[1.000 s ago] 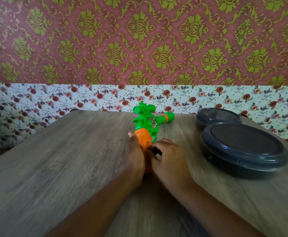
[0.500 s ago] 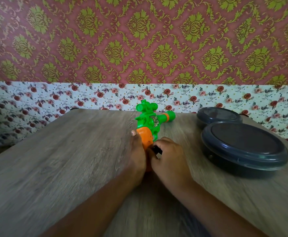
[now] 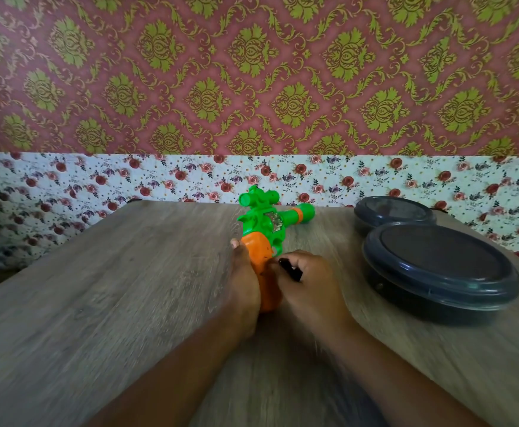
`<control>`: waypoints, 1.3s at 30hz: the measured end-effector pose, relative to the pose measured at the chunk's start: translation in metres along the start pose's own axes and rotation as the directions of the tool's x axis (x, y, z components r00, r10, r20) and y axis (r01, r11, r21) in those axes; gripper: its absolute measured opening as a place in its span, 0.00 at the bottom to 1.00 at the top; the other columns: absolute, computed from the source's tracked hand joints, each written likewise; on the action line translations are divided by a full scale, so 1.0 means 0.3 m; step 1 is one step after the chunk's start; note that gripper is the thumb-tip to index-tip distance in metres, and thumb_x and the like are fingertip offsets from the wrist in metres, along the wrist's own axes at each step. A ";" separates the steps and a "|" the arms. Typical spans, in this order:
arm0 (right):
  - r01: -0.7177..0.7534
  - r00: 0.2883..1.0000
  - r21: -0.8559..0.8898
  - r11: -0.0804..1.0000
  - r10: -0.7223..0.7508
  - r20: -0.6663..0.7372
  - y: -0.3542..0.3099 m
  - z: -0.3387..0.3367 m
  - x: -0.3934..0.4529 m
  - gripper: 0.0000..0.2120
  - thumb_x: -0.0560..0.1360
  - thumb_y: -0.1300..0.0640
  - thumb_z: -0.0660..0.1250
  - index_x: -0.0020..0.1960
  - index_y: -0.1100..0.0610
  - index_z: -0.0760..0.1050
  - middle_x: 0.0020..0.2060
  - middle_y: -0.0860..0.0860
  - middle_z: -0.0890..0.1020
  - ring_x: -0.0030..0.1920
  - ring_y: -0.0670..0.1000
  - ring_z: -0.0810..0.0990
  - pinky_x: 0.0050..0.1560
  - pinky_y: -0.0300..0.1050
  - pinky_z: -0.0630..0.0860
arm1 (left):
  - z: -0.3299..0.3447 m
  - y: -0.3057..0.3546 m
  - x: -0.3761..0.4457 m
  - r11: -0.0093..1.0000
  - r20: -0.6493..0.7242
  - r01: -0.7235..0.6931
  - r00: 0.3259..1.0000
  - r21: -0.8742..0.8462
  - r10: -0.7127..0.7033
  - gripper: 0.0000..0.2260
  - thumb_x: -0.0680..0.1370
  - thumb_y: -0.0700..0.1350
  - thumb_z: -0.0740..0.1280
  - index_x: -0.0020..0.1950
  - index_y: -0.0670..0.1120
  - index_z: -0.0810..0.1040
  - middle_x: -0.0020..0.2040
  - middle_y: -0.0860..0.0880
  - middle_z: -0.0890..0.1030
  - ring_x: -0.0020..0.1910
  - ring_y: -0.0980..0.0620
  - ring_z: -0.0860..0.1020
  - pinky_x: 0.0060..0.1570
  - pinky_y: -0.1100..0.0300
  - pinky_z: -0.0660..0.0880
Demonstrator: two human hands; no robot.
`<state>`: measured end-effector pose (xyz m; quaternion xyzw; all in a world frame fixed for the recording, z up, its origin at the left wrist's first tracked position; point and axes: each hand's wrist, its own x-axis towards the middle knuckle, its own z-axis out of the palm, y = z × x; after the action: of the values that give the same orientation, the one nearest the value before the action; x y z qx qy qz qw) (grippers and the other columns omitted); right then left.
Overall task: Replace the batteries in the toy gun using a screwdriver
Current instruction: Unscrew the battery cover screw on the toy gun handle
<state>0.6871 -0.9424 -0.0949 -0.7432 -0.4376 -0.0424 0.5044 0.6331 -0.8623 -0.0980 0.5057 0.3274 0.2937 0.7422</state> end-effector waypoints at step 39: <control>0.097 0.995 -0.223 0.970 -0.103 -0.015 -0.023 -0.005 -0.025 0.05 0.71 0.58 0.69 0.43 0.58 0.82 0.38 0.52 0.82 0.38 0.48 0.78 0.42 0.44 0.75 | -0.014 -0.091 0.083 0.994 0.077 -0.100 0.992 0.037 0.097 0.58 0.50 0.84 0.50 0.71 0.52 0.69 0.64 0.44 0.77 0.63 0.46 0.76 0.69 0.44 0.65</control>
<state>0.6783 -0.9475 -0.0931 -0.7711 -0.4603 -0.1263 0.4214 0.6480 -0.8494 -0.1297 0.5470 0.2800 0.3041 0.7280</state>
